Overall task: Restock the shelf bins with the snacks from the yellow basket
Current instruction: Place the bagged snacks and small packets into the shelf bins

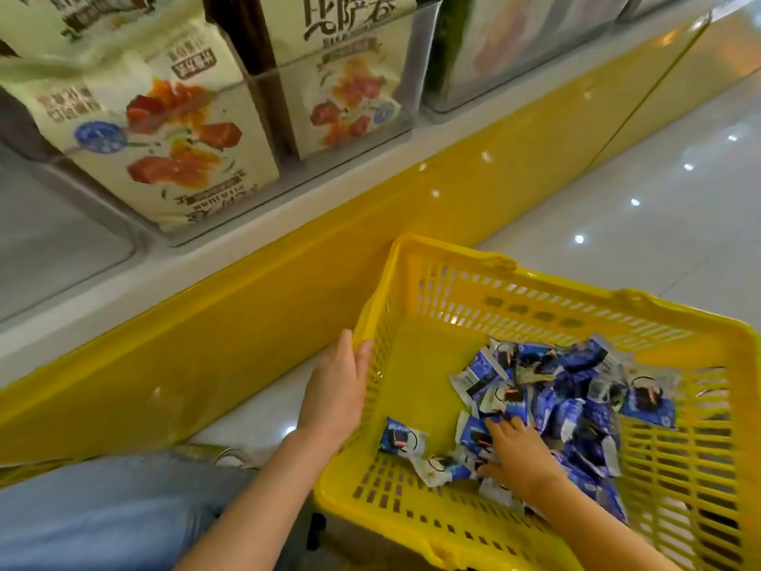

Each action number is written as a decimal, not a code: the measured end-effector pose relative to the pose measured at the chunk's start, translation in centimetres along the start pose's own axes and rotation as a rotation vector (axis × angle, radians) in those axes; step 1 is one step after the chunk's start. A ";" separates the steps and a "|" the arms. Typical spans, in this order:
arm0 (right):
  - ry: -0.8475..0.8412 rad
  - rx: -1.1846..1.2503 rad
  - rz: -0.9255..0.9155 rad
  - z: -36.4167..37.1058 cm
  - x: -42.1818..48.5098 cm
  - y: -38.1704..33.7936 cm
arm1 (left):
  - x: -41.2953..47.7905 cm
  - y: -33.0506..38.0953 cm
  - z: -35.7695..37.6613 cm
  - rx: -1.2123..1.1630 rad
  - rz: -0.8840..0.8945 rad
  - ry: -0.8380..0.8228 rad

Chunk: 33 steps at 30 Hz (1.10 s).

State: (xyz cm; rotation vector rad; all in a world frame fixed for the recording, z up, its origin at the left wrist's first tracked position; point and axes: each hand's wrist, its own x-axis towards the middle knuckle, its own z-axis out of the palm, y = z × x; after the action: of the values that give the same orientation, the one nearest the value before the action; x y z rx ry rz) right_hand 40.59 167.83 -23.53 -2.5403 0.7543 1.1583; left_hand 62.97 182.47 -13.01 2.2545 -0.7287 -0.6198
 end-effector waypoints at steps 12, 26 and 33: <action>0.086 0.684 -0.038 -2.2 -1.4 -2.6 | -1.2 1.1 -1.1 0.221 0.128 0.204; 0.533 1.001 -0.271 -6.6 -10.5 -6.5 | -6.3 5.7 5.4 -0.689 -0.294 -0.332; 0.253 0.731 -0.193 -2.5 -5.9 -2.7 | -5.6 3.7 2.5 -0.674 -0.346 -0.266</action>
State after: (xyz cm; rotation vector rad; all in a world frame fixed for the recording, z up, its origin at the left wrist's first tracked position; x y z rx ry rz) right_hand 40.37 171.15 -17.40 -2.0764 0.7812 0.3867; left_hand 56.18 182.62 -10.75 1.6837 -0.1859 -1.1511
